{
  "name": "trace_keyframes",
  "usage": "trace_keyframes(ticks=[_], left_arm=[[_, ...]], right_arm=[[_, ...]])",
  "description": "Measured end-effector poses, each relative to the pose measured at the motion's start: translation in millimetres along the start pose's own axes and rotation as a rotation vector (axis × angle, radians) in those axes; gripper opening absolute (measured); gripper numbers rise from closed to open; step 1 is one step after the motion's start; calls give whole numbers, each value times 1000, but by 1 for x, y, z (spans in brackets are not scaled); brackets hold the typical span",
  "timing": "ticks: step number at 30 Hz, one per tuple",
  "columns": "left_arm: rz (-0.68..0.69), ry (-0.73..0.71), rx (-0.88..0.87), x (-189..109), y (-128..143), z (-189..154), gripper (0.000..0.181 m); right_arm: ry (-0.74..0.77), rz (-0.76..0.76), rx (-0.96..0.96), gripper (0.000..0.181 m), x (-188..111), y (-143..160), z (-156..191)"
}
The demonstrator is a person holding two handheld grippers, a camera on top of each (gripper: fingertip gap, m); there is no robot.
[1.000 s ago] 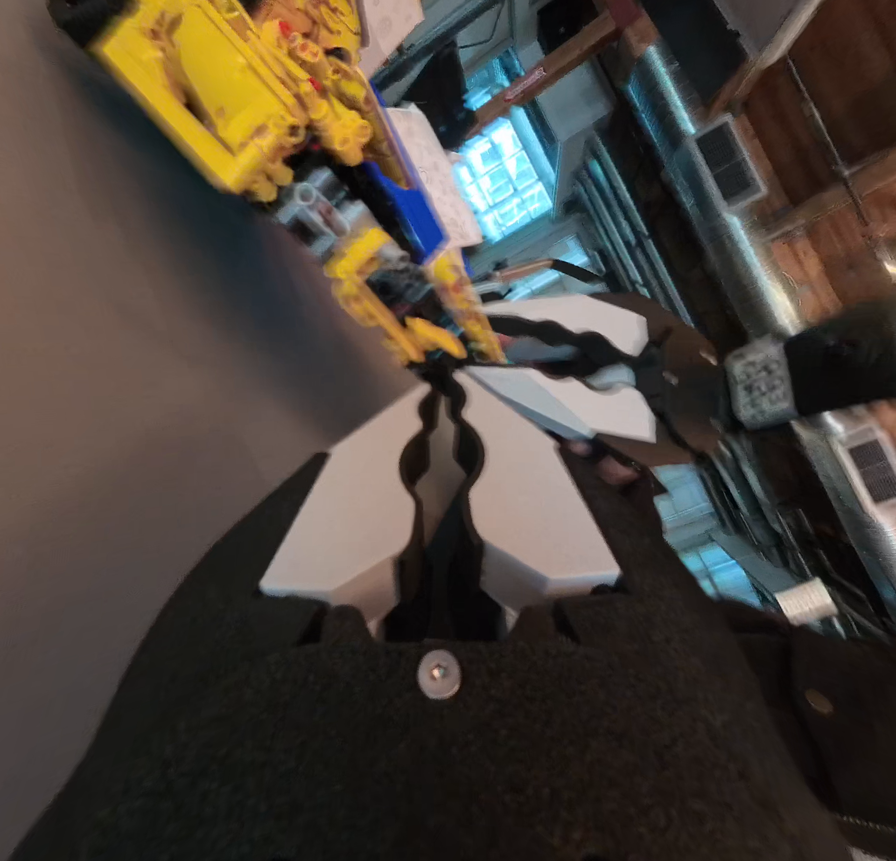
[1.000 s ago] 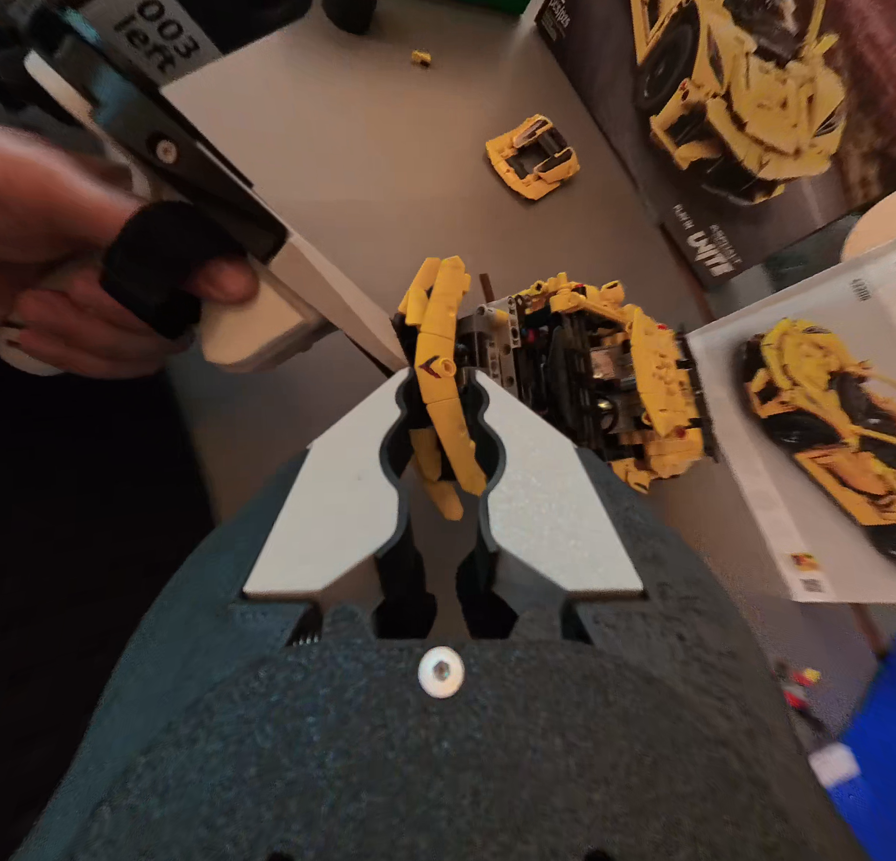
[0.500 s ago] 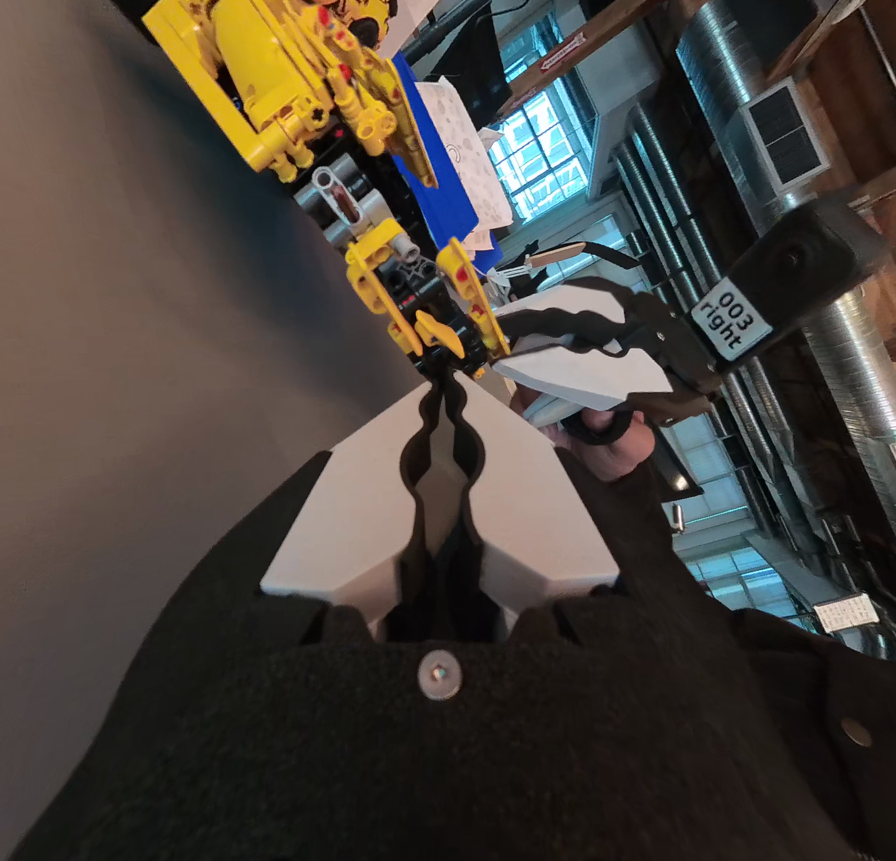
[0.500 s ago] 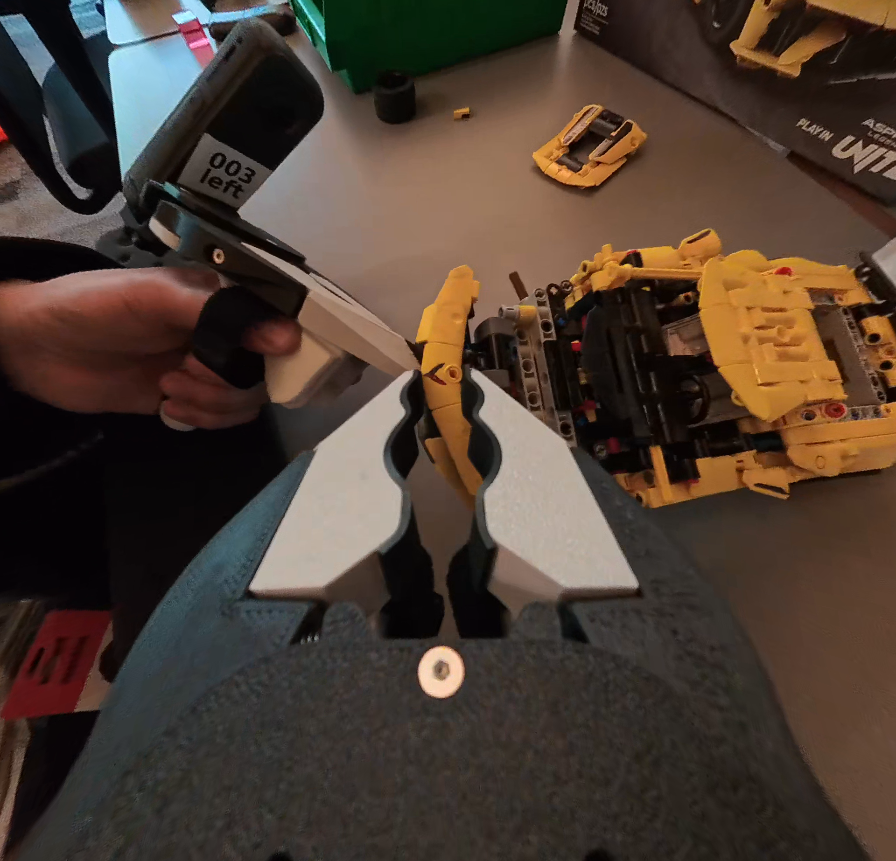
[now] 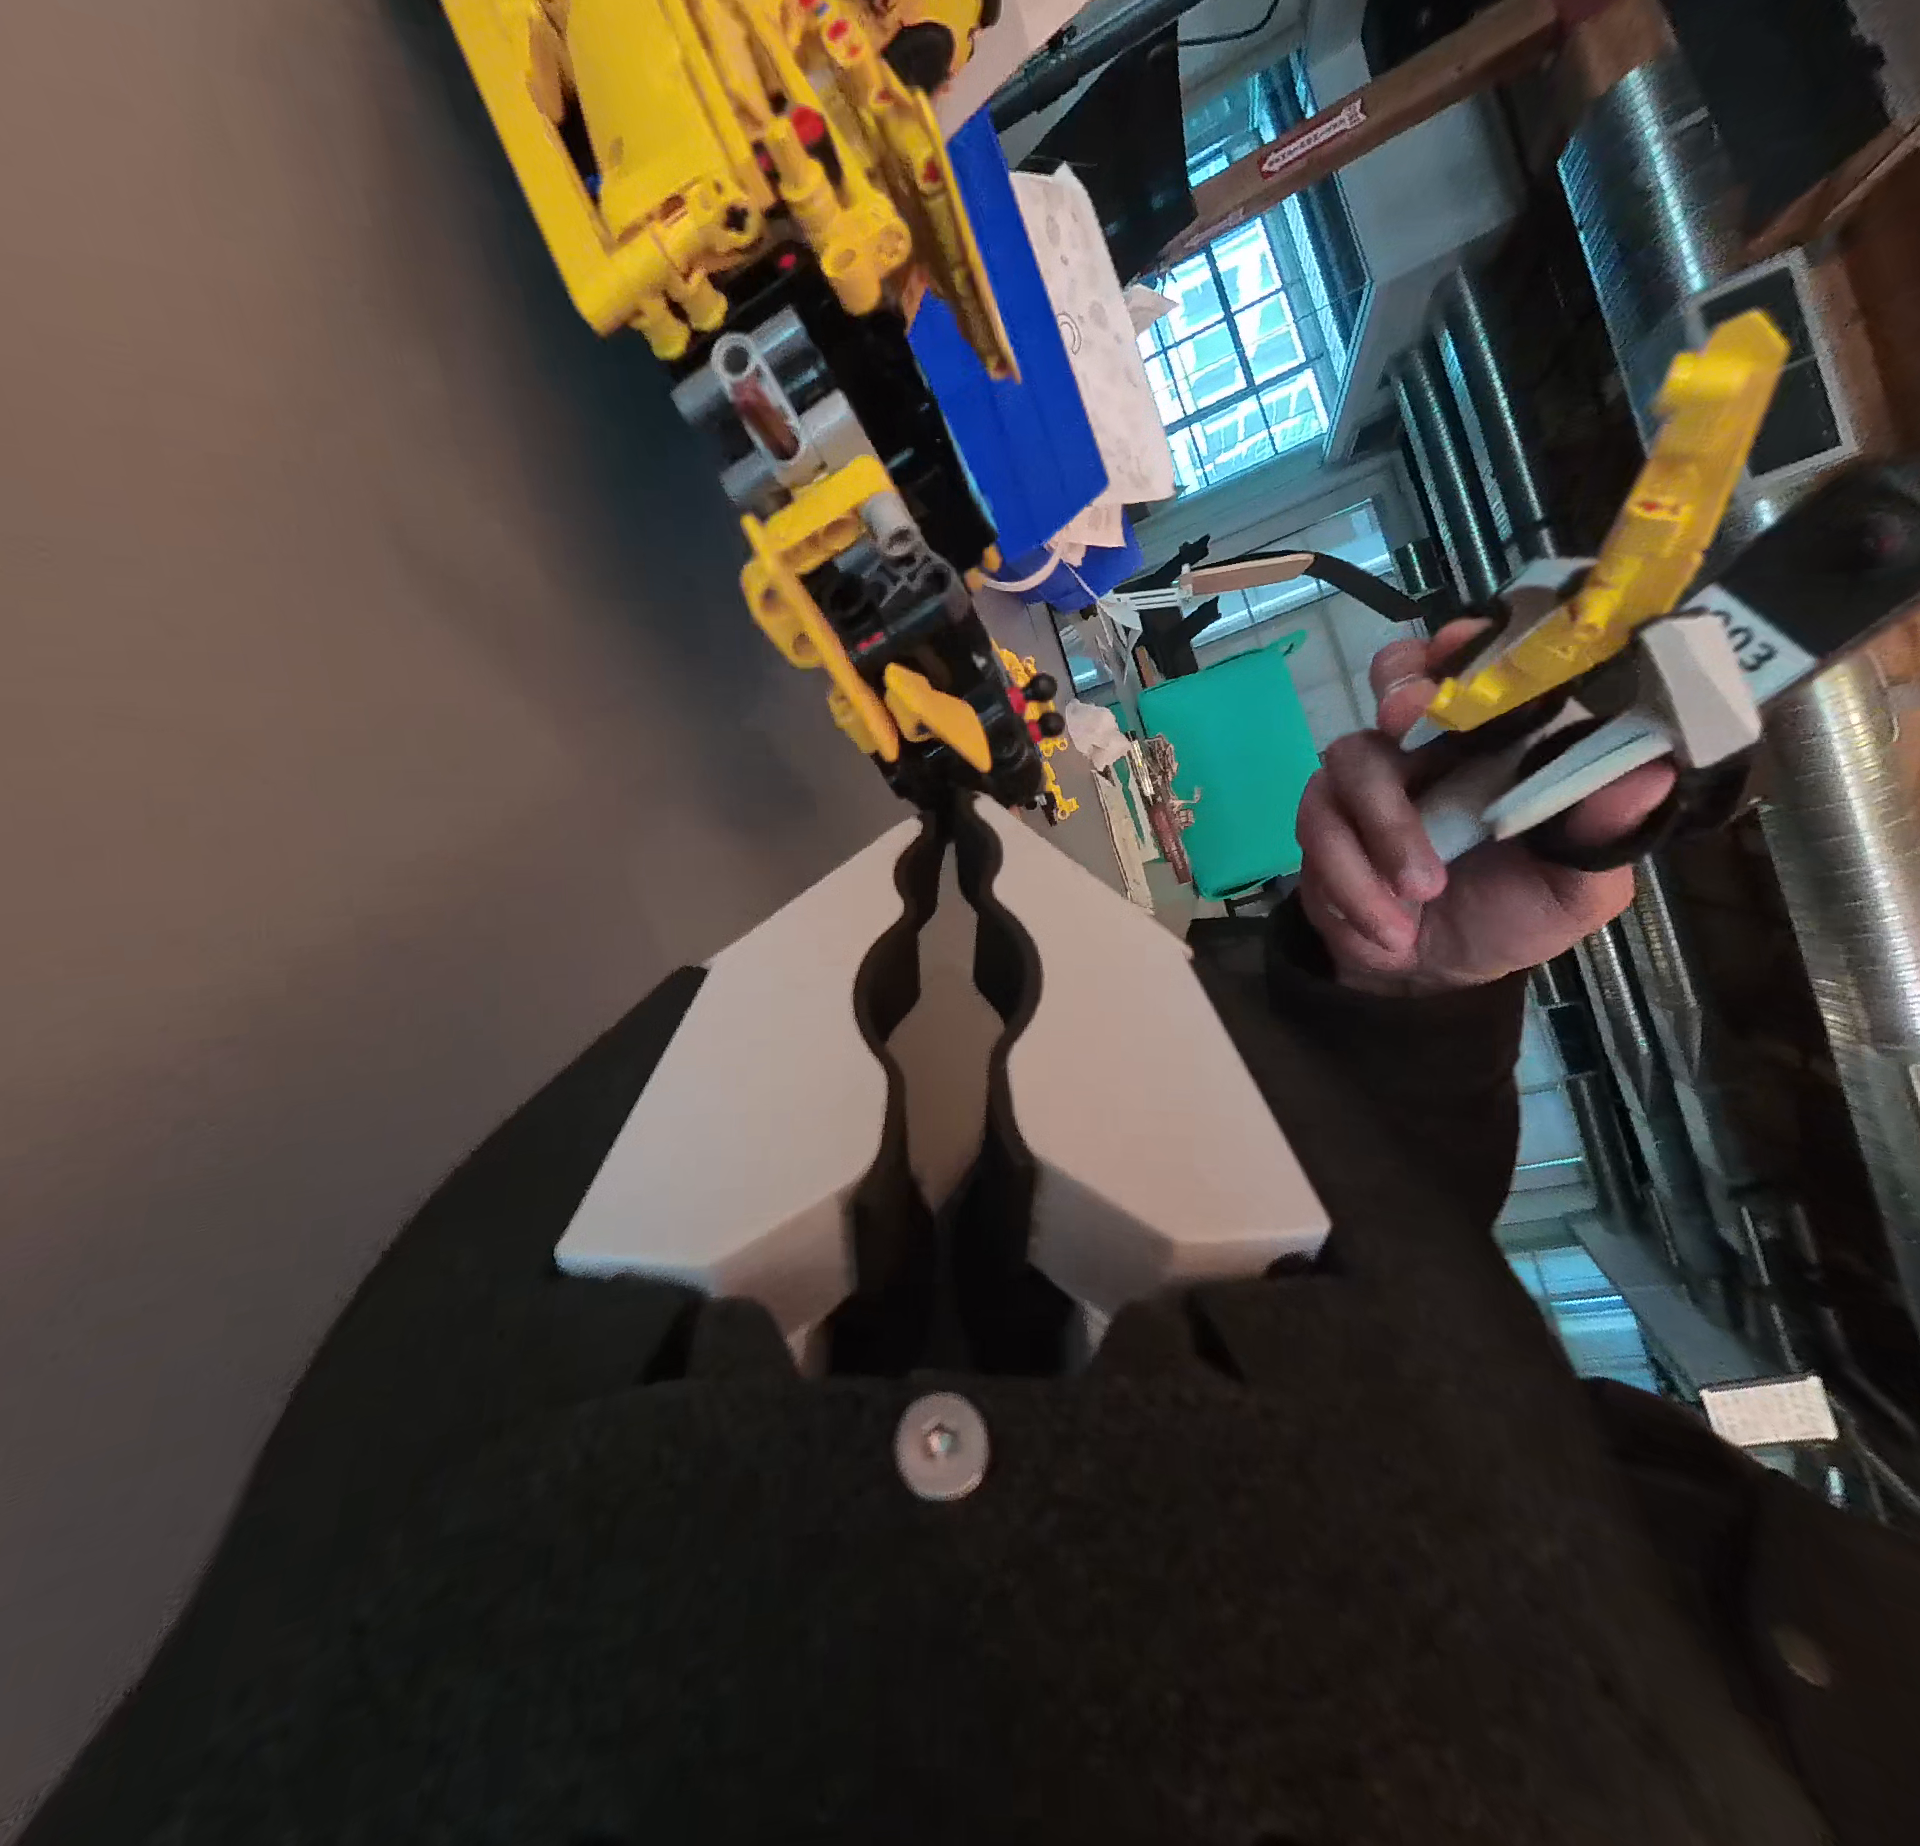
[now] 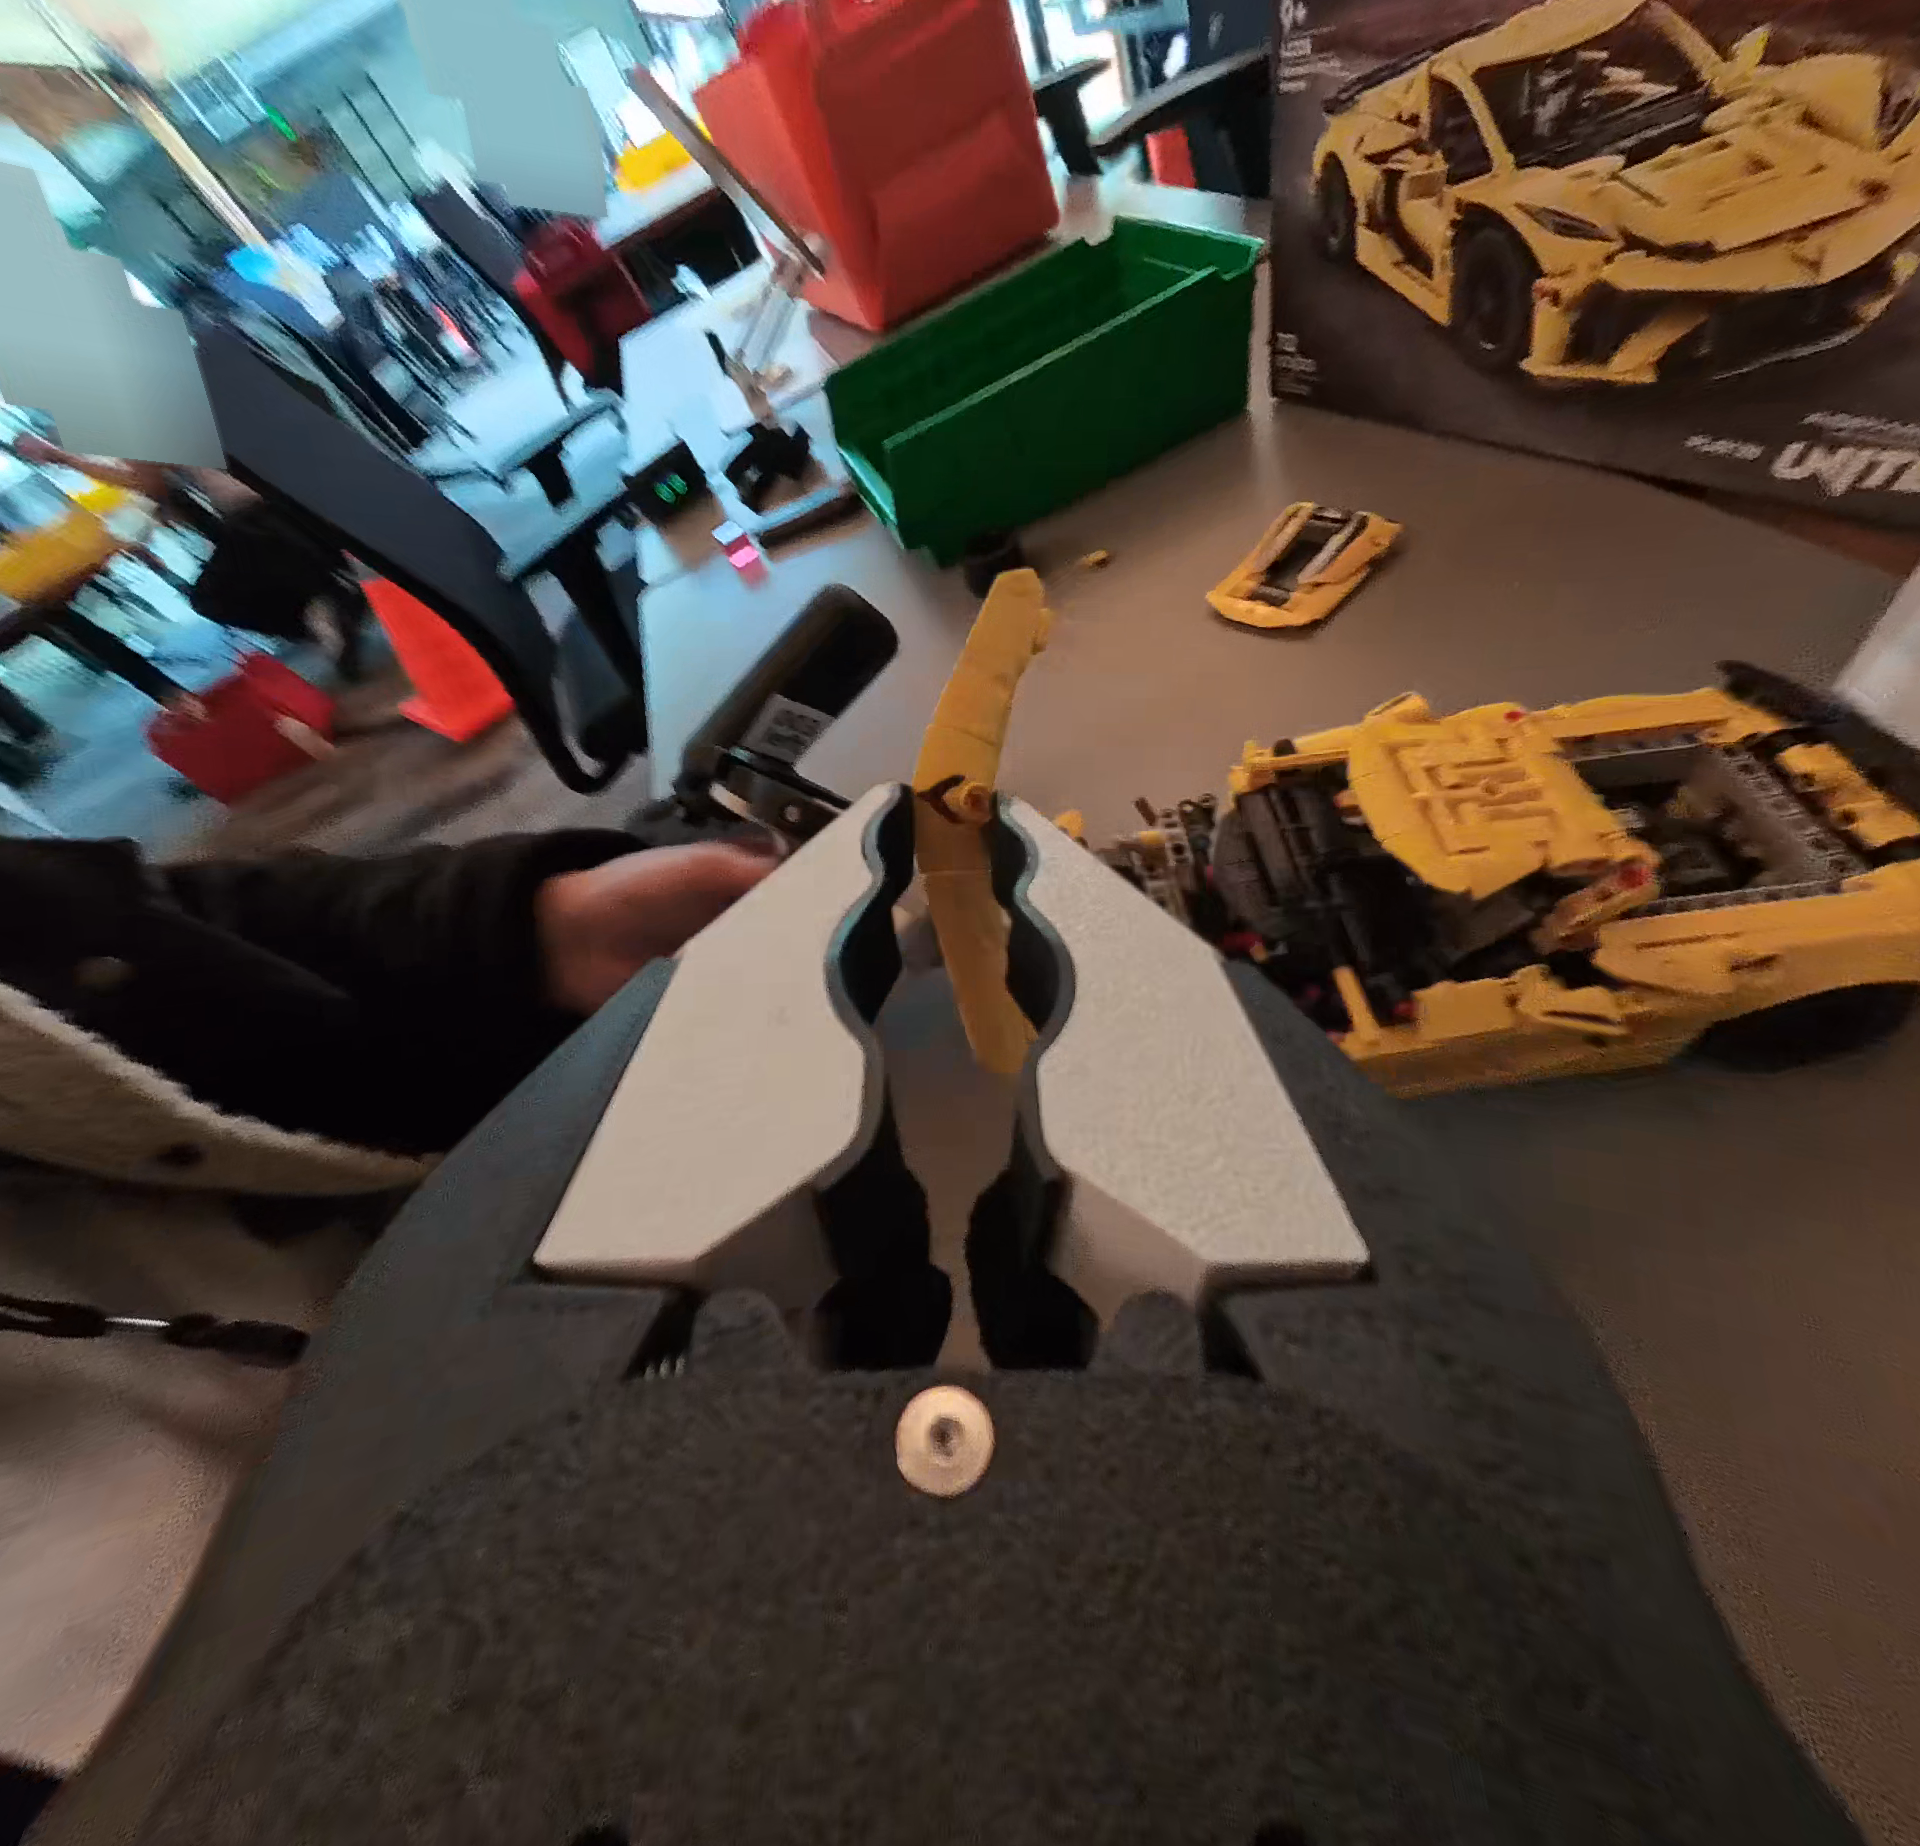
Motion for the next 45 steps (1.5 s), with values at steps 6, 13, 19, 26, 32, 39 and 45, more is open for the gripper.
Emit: trace_keyframes(ticks=[6,13,19,26,32,39,45], left_arm=[[106,-10,-69,4,1,5,2],[197,-107,-238,2,-2,24,4],[224,-172,-253,6,-1,29,7],[337,-90,-294,3,10,23,18],[366,66,-175,-12,19,1,23],[162,368,651,44,-15,-68,29],[227,636,491,83,-7,-77,16]], right_arm=[[136,224,33,15,5,42,-26],[-170,-71,342,14,11,77,-53],[-376,-284,534,14,11,87,-56],[-351,-377,454,14,3,91,-50],[-369,-424,344,14,-3,84,-41],[-568,-520,491,14,-2,86,-49],[-568,-563,477,14,-5,85,-53]])
Point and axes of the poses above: each gripper's, where its closed fingertips meet, x out along the fingers, y out of its underside, z = x × y across the jaws, the point moved 10 cm from there along -x, back along the fingers, and after that the axes turned 10 degrees about -y, right-handed, at the moved point
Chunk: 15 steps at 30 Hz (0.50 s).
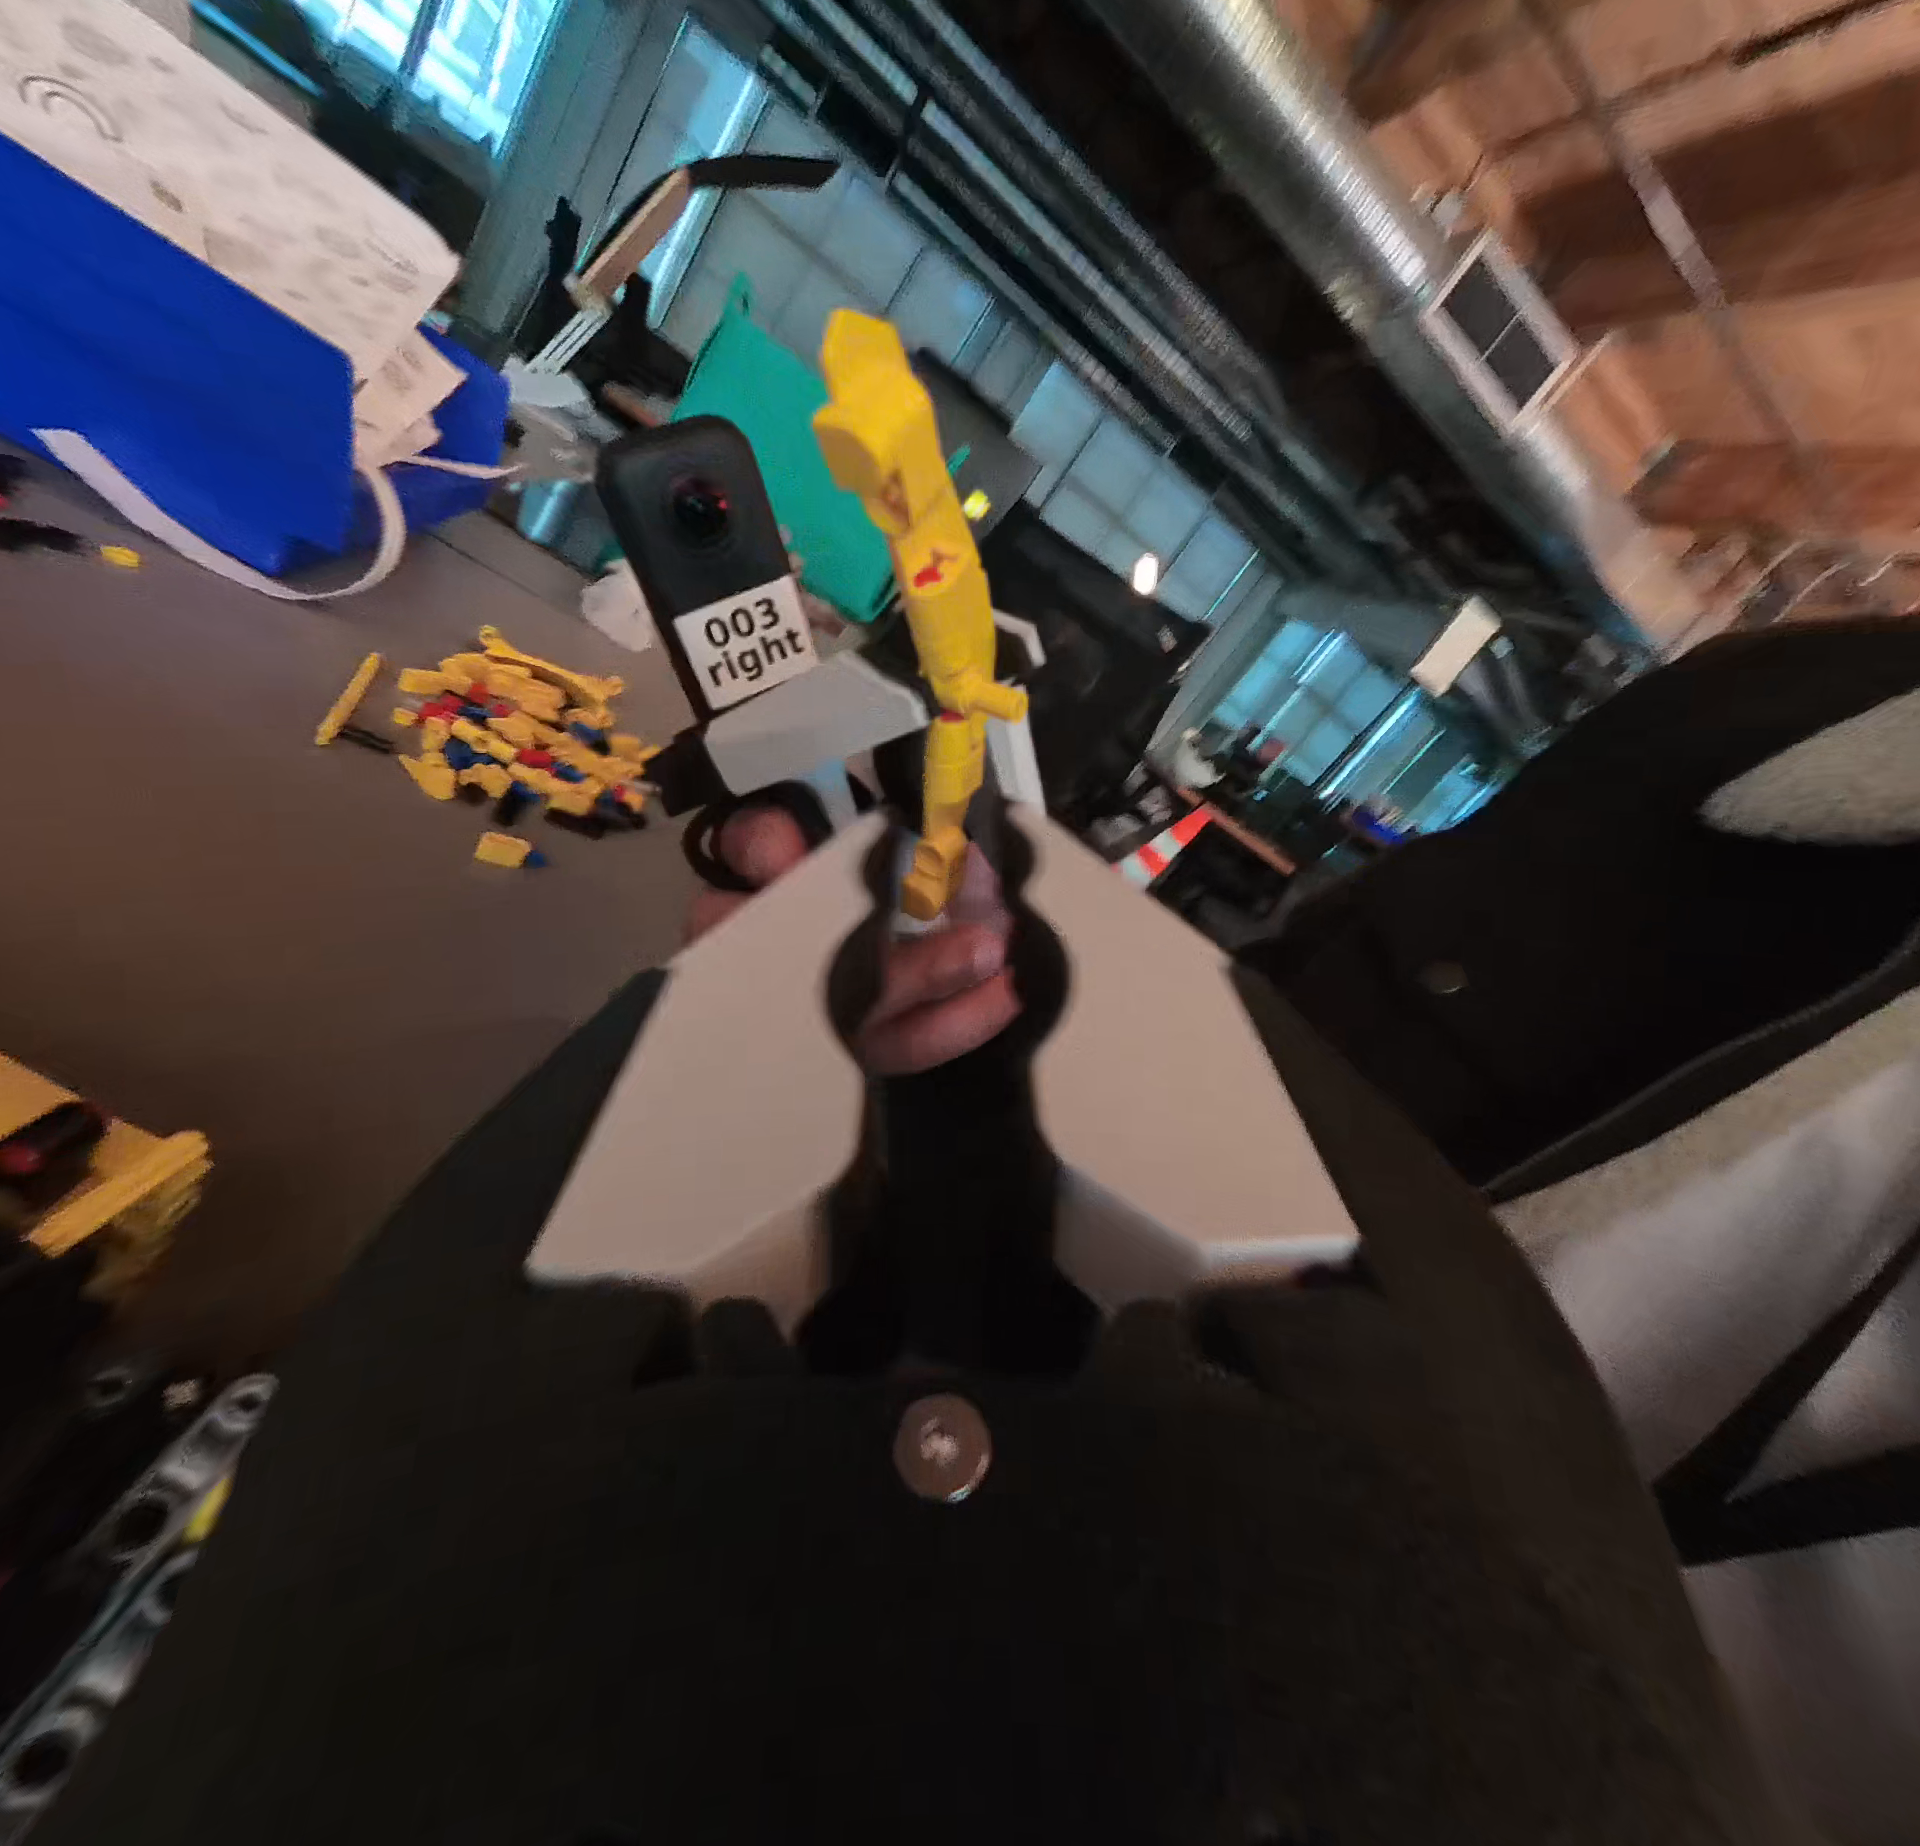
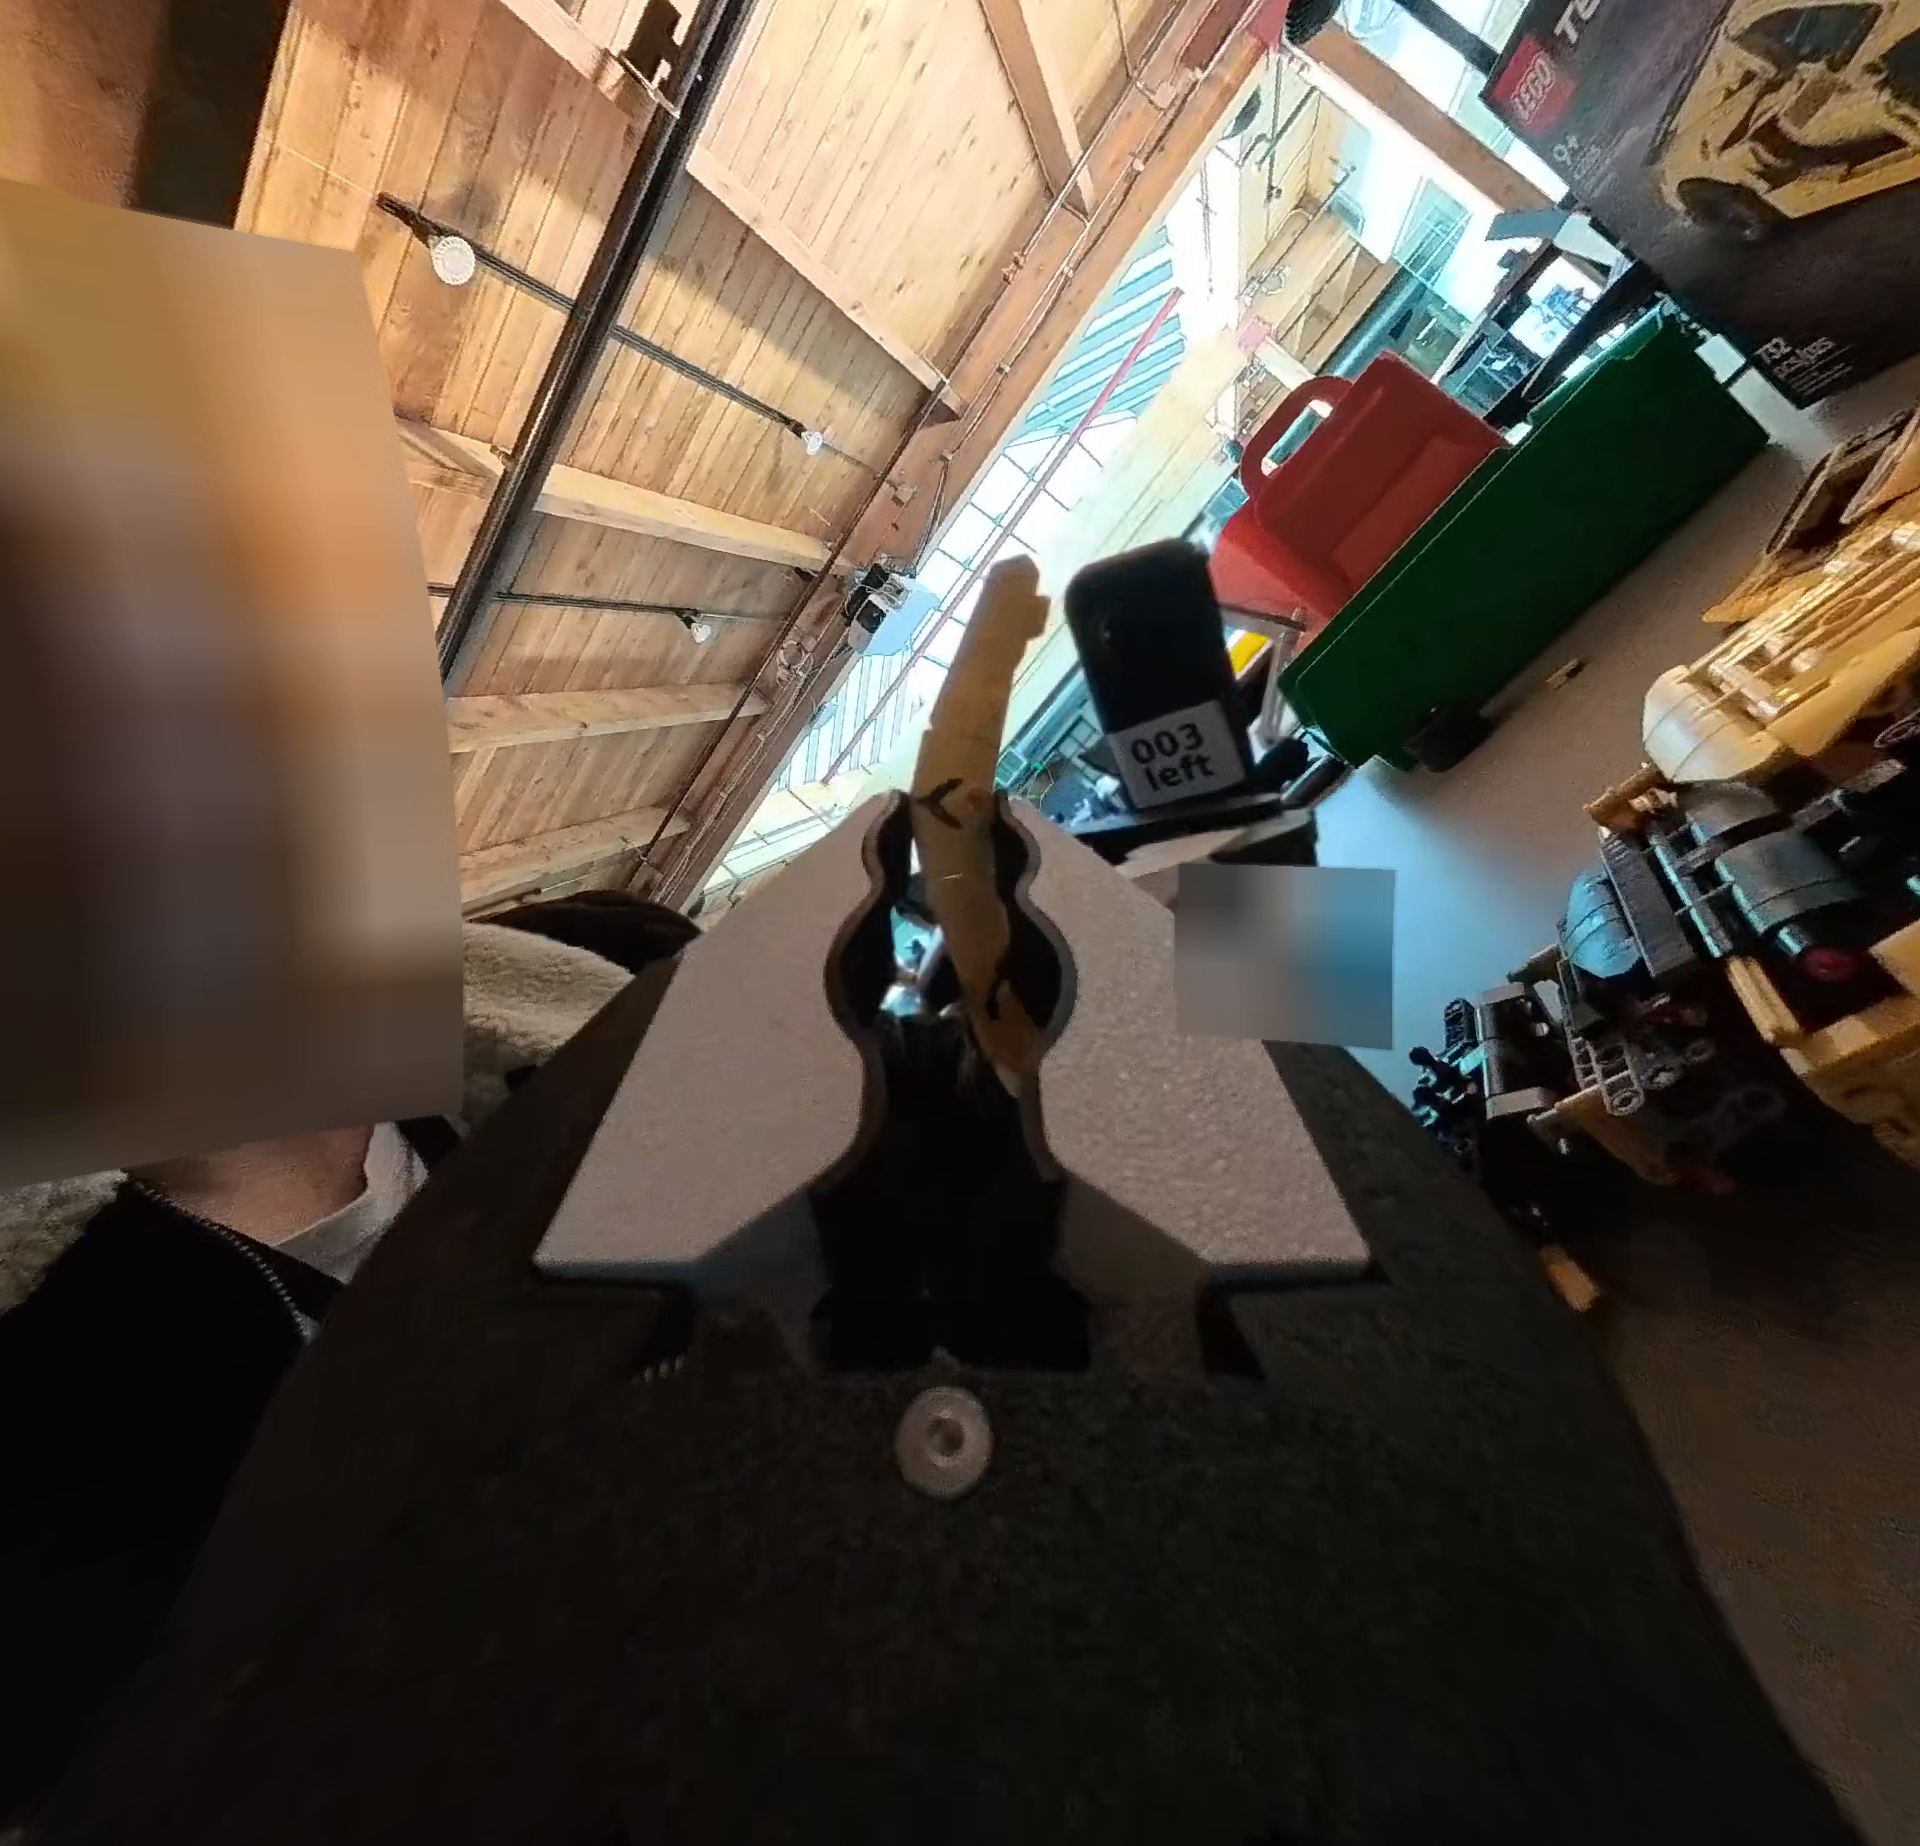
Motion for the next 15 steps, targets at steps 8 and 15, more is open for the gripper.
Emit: trace_keyframes(ticks=[8,15], left_arm=[[35,-10,-17,-28,-6,2,8],[220,-279,303,-43,-4,-8,8]], right_arm=[[98,63,-73,11,1,1,-2],[220,87,-206,28,-1,-2,1]])
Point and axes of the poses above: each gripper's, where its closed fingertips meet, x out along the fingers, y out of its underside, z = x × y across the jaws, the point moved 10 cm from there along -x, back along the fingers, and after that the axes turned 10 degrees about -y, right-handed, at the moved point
